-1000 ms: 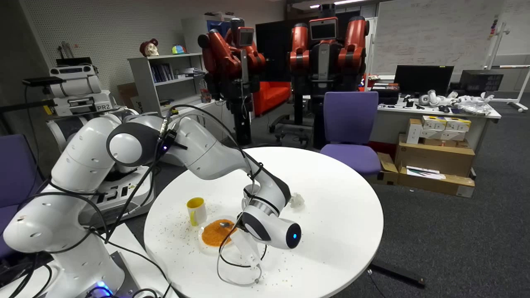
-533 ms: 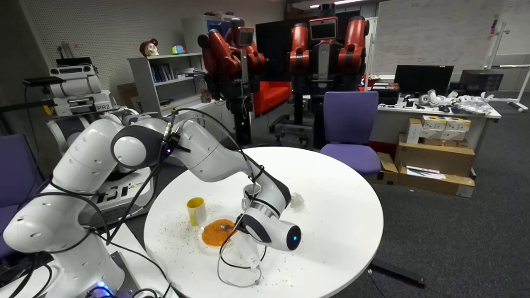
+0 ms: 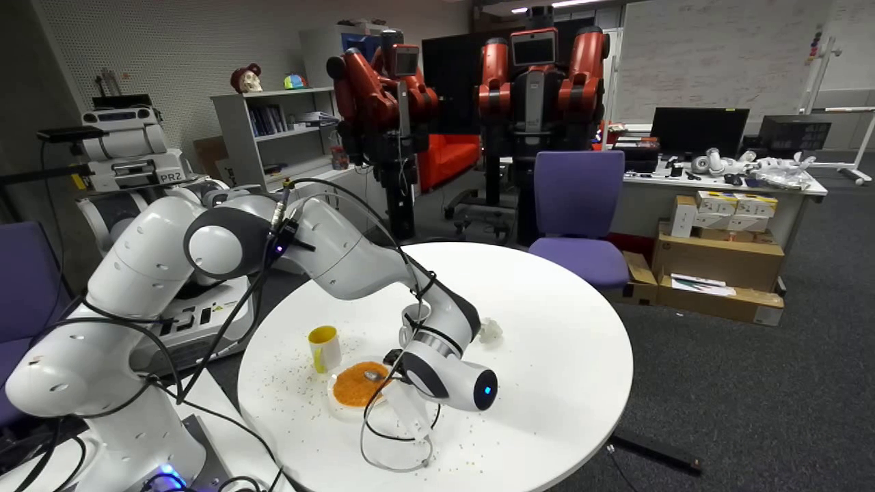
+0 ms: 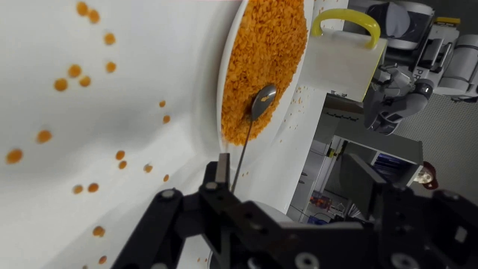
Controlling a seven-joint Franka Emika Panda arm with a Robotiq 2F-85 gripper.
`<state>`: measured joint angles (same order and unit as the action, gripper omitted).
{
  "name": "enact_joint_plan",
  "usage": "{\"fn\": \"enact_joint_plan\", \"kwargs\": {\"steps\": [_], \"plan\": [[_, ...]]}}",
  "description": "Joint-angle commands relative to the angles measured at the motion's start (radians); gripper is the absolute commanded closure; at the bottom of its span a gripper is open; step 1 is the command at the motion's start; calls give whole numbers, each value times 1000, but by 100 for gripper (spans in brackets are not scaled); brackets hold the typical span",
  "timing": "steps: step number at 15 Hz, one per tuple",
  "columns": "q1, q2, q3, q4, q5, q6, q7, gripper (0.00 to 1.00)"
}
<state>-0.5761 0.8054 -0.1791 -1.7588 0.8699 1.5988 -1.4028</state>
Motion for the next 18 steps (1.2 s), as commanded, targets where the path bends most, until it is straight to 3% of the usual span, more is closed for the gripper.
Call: {"fn": "enact_joint_plan", "kwargs": {"steps": [1, 18], "plan": [[-9, 6, 5, 29, -3, -50, 5, 0], [53, -37, -11, 30, -72, -112, 59, 0]]}}
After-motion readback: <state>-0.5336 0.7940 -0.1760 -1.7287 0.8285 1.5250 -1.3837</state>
